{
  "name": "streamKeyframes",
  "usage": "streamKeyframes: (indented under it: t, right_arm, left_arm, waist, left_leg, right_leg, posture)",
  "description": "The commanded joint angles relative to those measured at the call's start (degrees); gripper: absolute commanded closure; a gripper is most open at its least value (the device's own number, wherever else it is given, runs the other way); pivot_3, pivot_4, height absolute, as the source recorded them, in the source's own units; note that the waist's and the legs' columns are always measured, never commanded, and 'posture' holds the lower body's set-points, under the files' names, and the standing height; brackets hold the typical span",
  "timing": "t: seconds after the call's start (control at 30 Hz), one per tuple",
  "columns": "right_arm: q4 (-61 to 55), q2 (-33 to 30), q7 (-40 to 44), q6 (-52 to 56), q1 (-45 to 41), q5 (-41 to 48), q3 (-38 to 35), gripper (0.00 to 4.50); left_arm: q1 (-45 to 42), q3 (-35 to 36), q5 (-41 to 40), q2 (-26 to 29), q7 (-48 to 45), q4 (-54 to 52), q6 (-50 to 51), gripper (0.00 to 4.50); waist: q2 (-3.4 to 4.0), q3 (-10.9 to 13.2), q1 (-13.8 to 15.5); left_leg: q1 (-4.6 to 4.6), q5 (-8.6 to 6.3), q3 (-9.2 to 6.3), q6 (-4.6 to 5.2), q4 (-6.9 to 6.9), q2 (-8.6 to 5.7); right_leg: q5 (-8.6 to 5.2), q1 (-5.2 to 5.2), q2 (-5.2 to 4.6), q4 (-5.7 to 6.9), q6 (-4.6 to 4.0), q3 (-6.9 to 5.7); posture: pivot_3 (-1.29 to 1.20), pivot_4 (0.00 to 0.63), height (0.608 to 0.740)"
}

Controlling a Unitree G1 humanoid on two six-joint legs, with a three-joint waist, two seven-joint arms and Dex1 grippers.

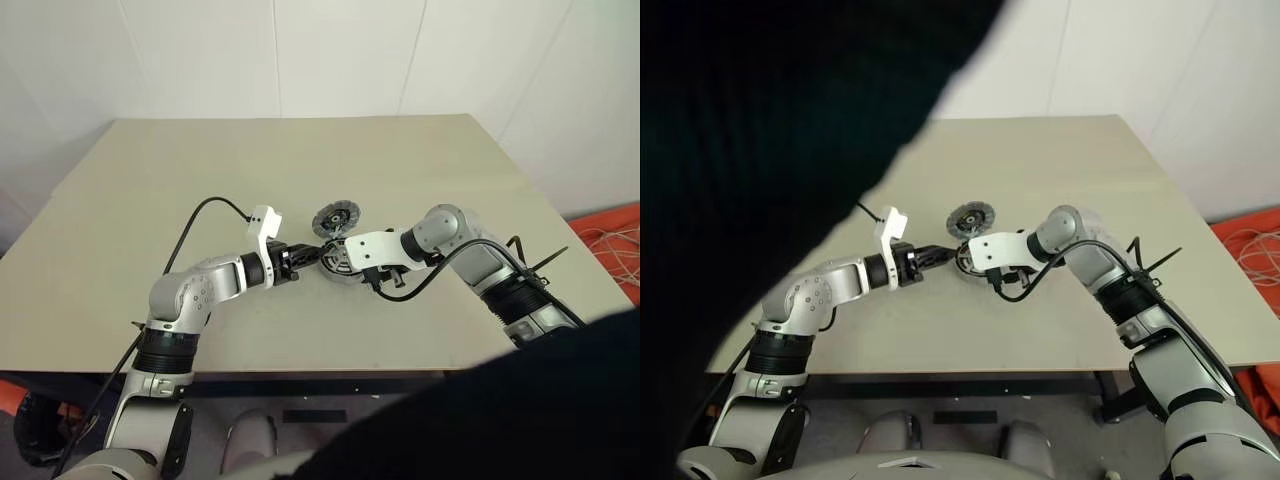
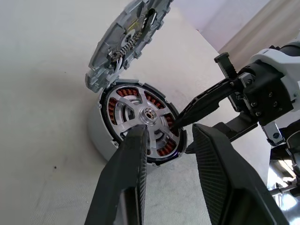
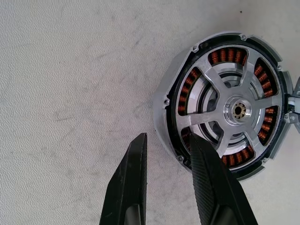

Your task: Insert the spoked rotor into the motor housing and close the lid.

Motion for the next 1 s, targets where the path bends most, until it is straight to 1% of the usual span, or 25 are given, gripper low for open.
streamKeyframes:
  t: [0.03, 0.07, 0.17, 0.2, 0.43, 0.63, 0.8, 0.87, 0.93, 1.0]
  right_arm:
    - [-0.23, 1.38, 1.09, -0.4, -0.65, 0.01, 1.09, 3.35]
    - [-0.22, 1.45, 1.17, -0.36, -0.66, -0.01, 1.04, 3.57]
    - [-0.14, 1.62, 1.24, -0.26, -0.68, -0.21, 0.75, 4.44]
    - [-0.14, 1.65, 1.29, -0.24, -0.66, -0.25, 0.63, 4.49]
    - [-0.56, 1.68, 0.69, 1.03, -0.35, -0.26, -0.04, 4.49]
    - [-0.01, 3.18, -0.07, 5.71, -1.14, 0.47, -1.12, 4.49]
    - [-1.25, 7.68, -1.32, 17.71, -2.33, 3.42, -3.93, 4.49]
    - [-1.91, 10.14, -1.77, 25.29, -3.23, 5.19, -5.51, 4.49]
    - [-1.4, 13.56, -4.2, 35.06, -4.91, 6.89, -7.64, 4.49]
    - [-1.08, 15.65, -6.12, 41.81, -5.99, 7.99, -8.71, 4.49]
  left_arm:
    - [-0.25, 1.16, -1.0, -0.03, 0.27, -2.84, -0.53, 2.85]
    - [-0.16, 1.21, -1.02, -0.04, 0.34, -2.9, -0.53, 2.85]
    - [-0.08, 1.26, -1.06, -0.1, 0.46, -3.02, -0.53, 2.85]
    - [-0.09, 1.25, -1.05, -0.15, 0.51, -3.02, -0.53, 2.85]
    - [-0.4, 1.31, -1.06, -0.28, 0.39, -2.57, -0.67, 2.85]
    - [-0.4, 1.28, -1.02, -0.62, 0.5, -2.41, -0.74, 2.85]
    - [0.05, 1.43, -1.05, -0.82, 0.68, -2.69, -0.68, 2.85]
    - [0.15, 1.49, -1.03, -0.89, 0.76, -2.71, -0.68, 2.85]
    - [0.26, 1.57, -1.04, -0.96, 0.9, -2.86, -0.6, 2.85]
    - [0.35, 1.62, -1.06, -1.0, 1.02, -3.01, -0.55, 2.85]
  waist:
    - [0.0, 0.0, -0.07]
    - [0.0, 0.0, -0.02]
    - [-0.02, -0.01, -0.01]
    - [-0.02, -0.01, -0.01]
    - [-0.02, -0.01, 0.02]
    - [-0.03, -0.01, -0.07]
    - [-0.03, 0.0, -0.8]
    - [-0.01, 0.01, -1.37]
    - [0.03, 0.04, -1.61]
    - [0.04, 0.05, -1.55]
  left_leg:
    - [0.0, 0.0, 0.0, 0.0, 0.0, 0.01]
    - [-0.01, 0.0, 0.01, 0.0, -0.01, 0.02]
    - [0.0, -0.01, 0.01, 0.01, -0.03, 0.04]
    - [-0.01, -0.01, 0.02, 0.01, -0.03, 0.03]
    - [0.01, 0.0, 0.01, 0.0, 0.0, 0.04]
    - [0.06, 0.0, 0.01, 0.0, 0.0, 0.08]
    - [0.14, 0.03, -0.02, -0.05, -0.01, 0.24]
    - [0.14, 0.06, -0.05, -0.12, -0.01, 0.36]
    - [0.11, 0.14, -0.07, -0.24, -0.02, 0.49]
    - [0.02, 0.22, -0.07, -0.37, -0.08, 0.59]
  right_leg:
    - [0.0, -0.01, 0.01, 0.0, 0.0, 0.0]
    - [0.0, -0.03, 0.01, 0.0, 0.0, 0.0]
    - [-0.01, -0.01, 0.02, -0.02, -0.01, 0.0]
    - [0.0, -0.02, 0.02, -0.02, -0.01, 0.0]
    - [0.03, -0.02, 0.02, 0.0, -0.07, 0.0]
    - [0.04, -0.01, 0.04, 0.0, -0.09, 0.0]
    - [0.09, -0.04, 0.18, 0.0, -0.16, 0.0]
    - [0.13, -0.07, 0.3, 0.01, -0.23, 0.0]
    - [0.19, -0.16, 0.44, 0.0, -0.33, 0.0]
    - [0.25, -0.31, 0.61, 0.0, -0.44, 0.0]
  posture:
    - [0.0, 0.0, 0.74]
    - [0.0, 0.0, 0.74]
    - [0.0, 0.0, 0.74]
    - [0.0, 0.0, 0.74]
    - [0.0, 0.0, 0.74]
    - [0.0, 0.0, 0.74]
    - [0.0, 0.0, 0.74]
    - [0.0, 0.0, 0.74]
    - [0.0, 0.0, 0.74]
    - [0.0, 0.0, 0.74]
